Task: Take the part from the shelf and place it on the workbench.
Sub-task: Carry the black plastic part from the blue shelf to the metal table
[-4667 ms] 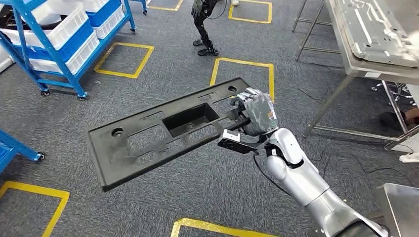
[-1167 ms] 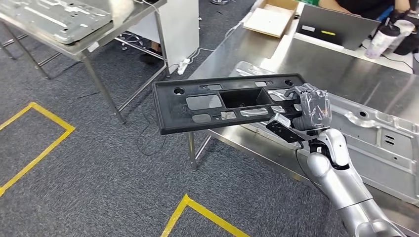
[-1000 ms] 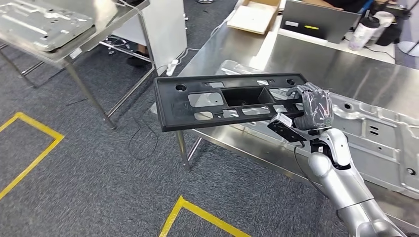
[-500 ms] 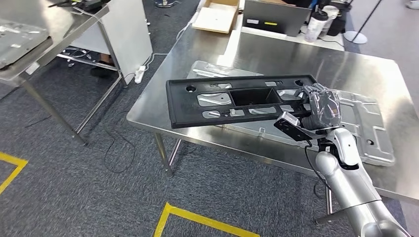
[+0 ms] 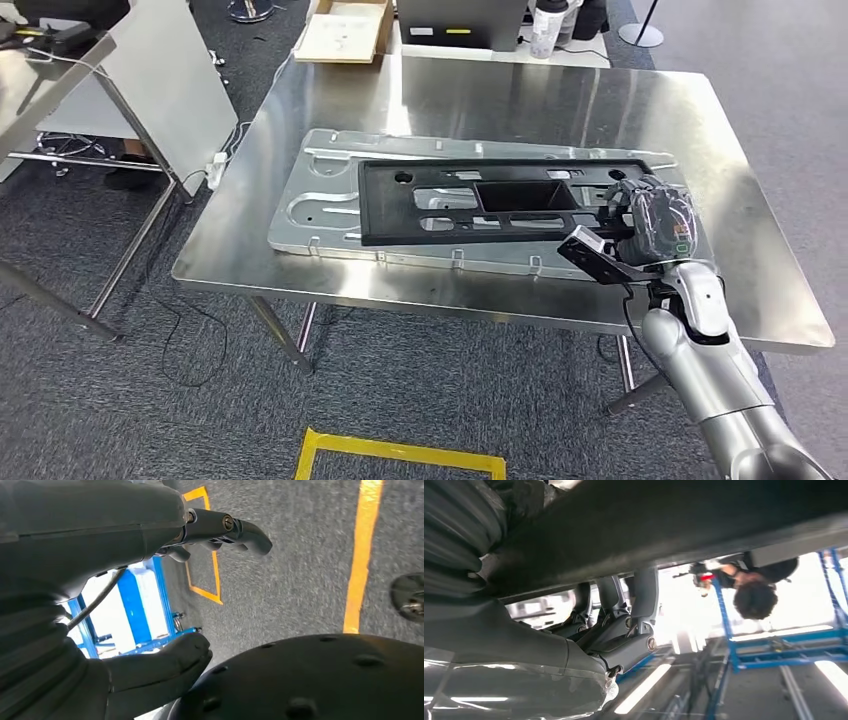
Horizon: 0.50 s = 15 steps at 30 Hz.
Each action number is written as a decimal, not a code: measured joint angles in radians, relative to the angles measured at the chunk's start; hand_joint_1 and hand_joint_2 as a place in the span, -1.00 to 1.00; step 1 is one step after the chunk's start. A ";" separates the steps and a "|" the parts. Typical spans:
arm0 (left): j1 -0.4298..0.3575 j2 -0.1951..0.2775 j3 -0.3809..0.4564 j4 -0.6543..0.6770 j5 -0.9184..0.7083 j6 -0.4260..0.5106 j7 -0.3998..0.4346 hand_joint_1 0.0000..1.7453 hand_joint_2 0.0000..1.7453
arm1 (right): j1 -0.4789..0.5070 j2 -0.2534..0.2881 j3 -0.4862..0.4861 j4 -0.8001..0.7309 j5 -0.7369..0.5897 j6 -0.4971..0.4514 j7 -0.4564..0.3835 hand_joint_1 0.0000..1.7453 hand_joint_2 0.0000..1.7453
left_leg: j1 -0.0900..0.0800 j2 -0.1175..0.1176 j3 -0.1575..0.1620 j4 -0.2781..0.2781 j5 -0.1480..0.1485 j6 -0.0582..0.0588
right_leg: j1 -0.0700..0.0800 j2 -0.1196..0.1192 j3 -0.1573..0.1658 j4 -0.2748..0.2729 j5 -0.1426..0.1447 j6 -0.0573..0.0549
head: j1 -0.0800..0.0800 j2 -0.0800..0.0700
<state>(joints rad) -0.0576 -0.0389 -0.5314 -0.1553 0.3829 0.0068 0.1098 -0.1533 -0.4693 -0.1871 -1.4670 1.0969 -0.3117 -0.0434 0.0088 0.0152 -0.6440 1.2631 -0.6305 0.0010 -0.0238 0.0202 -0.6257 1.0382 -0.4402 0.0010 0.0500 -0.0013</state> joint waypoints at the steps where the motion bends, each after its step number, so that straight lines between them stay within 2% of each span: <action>1: 0.001 0.000 0.000 0.000 0.004 -0.005 -0.001 -1.00 1.00 | 0.000 0.001 0.000 0.010 -0.001 0.000 -0.001 1.00 1.00 | 0.000 -0.005 -0.025 0.042 -0.005 0.002 | 0.002 0.013 0.000 0.001 0.000 -0.001 | 0.000 0.000; 2: 0.002 0.000 0.000 0.000 0.006 -0.009 -0.002 -1.00 1.00 | 0.000 0.002 -0.001 0.020 -0.002 0.001 -0.001 1.00 1.00 | -0.001 -0.007 -0.033 0.047 0.010 0.006 | 0.005 0.026 0.000 0.002 0.000 -0.002 | 0.000 0.000; 3: 0.003 0.000 0.000 0.000 0.008 -0.013 -0.003 -1.00 1.00 | 0.000 0.002 -0.003 0.029 -0.003 0.001 -0.001 1.00 1.00 | -0.002 -0.011 -0.023 0.012 0.043 0.012 | 0.006 0.040 0.001 0.003 0.000 -0.002 | 0.000 0.000; 4: 0.004 0.000 0.000 0.000 0.009 -0.014 -0.004 -1.00 1.00 | 0.000 0.002 -0.005 0.037 -0.004 0.001 -0.002 1.00 1.00 | -0.004 -0.026 0.002 -0.053 0.086 0.020 | 0.007 0.054 0.001 0.004 0.000 -0.002 | 0.000 0.000; 6: 0.005 0.003 0.000 0.000 0.009 -0.015 -0.005 -1.00 1.00 | -0.003 0.003 -0.010 0.054 -0.008 0.000 -0.002 1.00 1.00 | -0.004 -0.073 0.051 -0.176 0.140 0.035 | 0.008 0.078 -0.002 0.006 0.001 0.002 | 0.000 0.000; 7: 0.005 0.004 0.000 0.000 0.009 -0.016 -0.006 -1.00 1.00 | -0.005 0.004 -0.013 0.063 -0.011 0.000 -0.003 1.00 1.00 | -0.005 -0.089 0.065 -0.209 0.149 0.038 | 0.006 0.089 -0.005 0.006 0.003 0.007 | 0.001 0.000; 8: 0.003 0.005 0.000 0.000 0.009 -0.016 -0.006 -1.00 1.00 | -0.006 0.004 -0.017 0.072 -0.014 -0.001 -0.004 1.00 1.00 | -0.006 -0.092 0.069 -0.220 0.147 0.039 | 0.004 0.100 -0.008 0.005 0.006 0.014 | 0.000 0.000; 10: -0.001 0.003 0.000 0.000 0.008 -0.017 -0.007 -1.00 1.00 | -0.005 0.002 -0.028 0.089 -0.018 -0.003 -0.006 1.00 1.00 | -0.006 -0.071 0.075 -0.234 0.156 0.041 | -0.002 0.116 -0.011 -0.001 0.012 0.029 | 0.000 0.000; 11: -0.002 0.002 0.000 0.000 0.008 -0.017 -0.008 -1.00 1.00 | -0.005 -0.001 -0.034 0.098 -0.017 -0.005 -0.005 1.00 1.00 | -0.004 -0.061 0.080 -0.244 0.162 0.045 | 0.000 0.103 -0.014 0.003 0.008 0.034 | 0.002 0.000; 12: -0.001 0.001 0.000 0.000 0.008 -0.017 -0.008 -1.00 1.00 | -0.009 -0.003 -0.040 0.110 -0.011 -0.009 -0.002 1.00 1.00 | -0.002 -0.050 0.084 -0.255 0.168 0.049 | 0.002 0.078 -0.023 0.023 -0.008 0.038 | 0.003 0.000; 14: 0.002 0.002 0.000 0.000 0.006 -0.017 -0.007 -1.00 1.00 | -0.025 -0.006 -0.053 0.147 0.005 -0.022 0.006 1.00 1.00 | -0.002 -0.032 0.087 -0.266 0.175 0.054 | 0.004 0.014 -0.066 0.120 -0.066 0.047 | 0.006 0.000; 15: 0.003 0.002 0.000 0.000 0.005 -0.017 -0.007 -1.00 1.00 | -0.033 -0.007 -0.059 0.171 0.012 -0.029 0.008 1.00 1.00 | -0.003 -0.024 0.086 -0.266 0.176 0.055 | 0.001 -0.004 -0.094 0.183 -0.095 0.052 | 0.006 0.000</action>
<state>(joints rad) -0.0542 -0.0364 -0.5316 -0.1553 0.3878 -0.0106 0.1025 -0.1861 -0.4761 -0.2458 -1.2958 1.1087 -0.3402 -0.0357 0.0060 -0.0086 -0.5583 0.9974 -0.4549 0.0561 -0.0224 0.0165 -0.7196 1.2217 -0.5354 0.0535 0.0562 -0.0012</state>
